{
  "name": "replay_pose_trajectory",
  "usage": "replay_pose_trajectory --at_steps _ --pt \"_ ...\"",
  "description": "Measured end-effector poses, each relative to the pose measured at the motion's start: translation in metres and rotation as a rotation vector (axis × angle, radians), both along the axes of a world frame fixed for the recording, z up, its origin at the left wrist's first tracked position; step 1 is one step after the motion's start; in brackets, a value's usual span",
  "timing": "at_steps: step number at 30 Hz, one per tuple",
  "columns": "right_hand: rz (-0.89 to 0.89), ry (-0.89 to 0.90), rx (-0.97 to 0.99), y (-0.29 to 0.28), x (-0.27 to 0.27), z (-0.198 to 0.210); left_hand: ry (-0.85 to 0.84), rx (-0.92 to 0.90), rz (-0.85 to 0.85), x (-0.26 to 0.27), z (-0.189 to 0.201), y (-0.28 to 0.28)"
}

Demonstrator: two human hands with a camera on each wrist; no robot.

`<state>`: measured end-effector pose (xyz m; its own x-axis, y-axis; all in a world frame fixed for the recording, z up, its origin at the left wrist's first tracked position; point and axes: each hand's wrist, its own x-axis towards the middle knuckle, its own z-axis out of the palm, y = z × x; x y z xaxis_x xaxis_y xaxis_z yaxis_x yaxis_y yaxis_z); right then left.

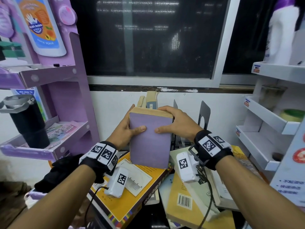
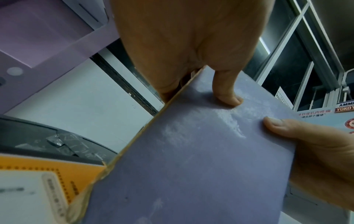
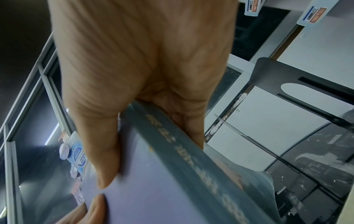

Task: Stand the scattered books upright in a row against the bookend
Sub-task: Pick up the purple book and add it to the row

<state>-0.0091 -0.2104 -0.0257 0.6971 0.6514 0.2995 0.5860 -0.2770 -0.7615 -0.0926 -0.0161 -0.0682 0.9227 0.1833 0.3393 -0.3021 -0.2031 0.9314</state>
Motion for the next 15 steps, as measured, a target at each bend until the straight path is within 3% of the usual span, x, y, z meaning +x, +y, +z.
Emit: replay_pose_trajectory --at_steps 9,15 --pt "0.046 -0.029 -0.063 -0.002 -0.008 0.006 0.008 0.051 -0.023 -0.004 0.002 0.006" --pt "0.014 -0.145 -0.063 -0.004 -0.018 0.004 0.015 0.091 -0.022 -0.009 0.007 0.007"
